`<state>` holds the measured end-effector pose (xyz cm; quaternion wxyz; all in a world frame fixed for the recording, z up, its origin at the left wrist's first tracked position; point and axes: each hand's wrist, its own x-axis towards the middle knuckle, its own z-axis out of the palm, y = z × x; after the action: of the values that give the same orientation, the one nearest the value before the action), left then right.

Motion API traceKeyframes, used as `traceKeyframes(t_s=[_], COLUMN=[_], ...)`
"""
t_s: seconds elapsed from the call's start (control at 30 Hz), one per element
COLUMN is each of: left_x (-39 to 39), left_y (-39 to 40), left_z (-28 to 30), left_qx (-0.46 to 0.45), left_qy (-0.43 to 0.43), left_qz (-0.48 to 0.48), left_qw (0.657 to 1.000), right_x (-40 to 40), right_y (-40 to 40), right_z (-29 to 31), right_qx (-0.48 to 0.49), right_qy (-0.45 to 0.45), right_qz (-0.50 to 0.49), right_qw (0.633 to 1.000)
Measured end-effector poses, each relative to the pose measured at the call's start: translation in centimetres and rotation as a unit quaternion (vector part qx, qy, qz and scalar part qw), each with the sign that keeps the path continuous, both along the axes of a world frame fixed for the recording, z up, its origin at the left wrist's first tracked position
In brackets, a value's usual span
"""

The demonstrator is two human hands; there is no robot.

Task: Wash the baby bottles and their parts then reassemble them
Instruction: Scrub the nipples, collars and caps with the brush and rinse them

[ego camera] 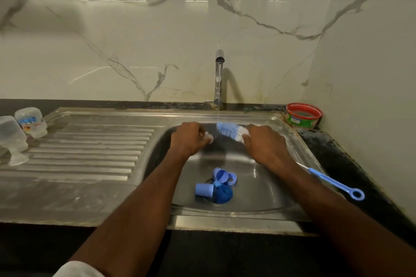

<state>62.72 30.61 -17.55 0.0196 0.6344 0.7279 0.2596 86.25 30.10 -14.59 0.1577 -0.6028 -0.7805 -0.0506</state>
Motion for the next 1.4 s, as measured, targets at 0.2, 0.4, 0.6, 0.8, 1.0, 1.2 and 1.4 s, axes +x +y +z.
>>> traceKeyframes(t_s=[0.2,0.4,0.6,0.8,1.0,1.2,1.4], left_x=[0.0,-5.4,-18.9,-29.0,-33.4,-34.5,-34.5], left_y=[-1.4,-5.0,-10.7,-15.3,-16.4,-15.8,-15.3], left_z=[0.1,4.1,9.5,11.6,10.2,8.9,8.3], left_qx=[-0.034,0.001,-0.074,-0.127,-0.188,-0.212,-0.212], left_qy=[0.008,0.071,0.191,0.241,0.295,0.323,0.328], left_qz=[-0.016,0.013,0.12,0.214,0.233,0.221,0.212], left_qw=[0.999,0.997,0.971,0.938,0.907,0.895,0.896], right_x=[-0.2,-6.0,-20.7,-33.0,-38.5,-39.9,-38.8], right_y=[-0.7,-1.2,-2.6,-5.5,-6.1,-5.6,-5.3], right_z=[0.7,2.4,5.9,7.1,6.5,4.8,3.7], right_qx=[-0.014,-0.021,-0.069,-0.093,-0.076,-0.078,-0.068], right_qy=[-0.02,0.054,0.068,0.09,0.088,0.085,0.086], right_qz=[0.013,0.08,0.194,0.222,0.222,0.229,0.23], right_qw=[1.0,0.995,0.976,0.966,0.968,0.966,0.967])
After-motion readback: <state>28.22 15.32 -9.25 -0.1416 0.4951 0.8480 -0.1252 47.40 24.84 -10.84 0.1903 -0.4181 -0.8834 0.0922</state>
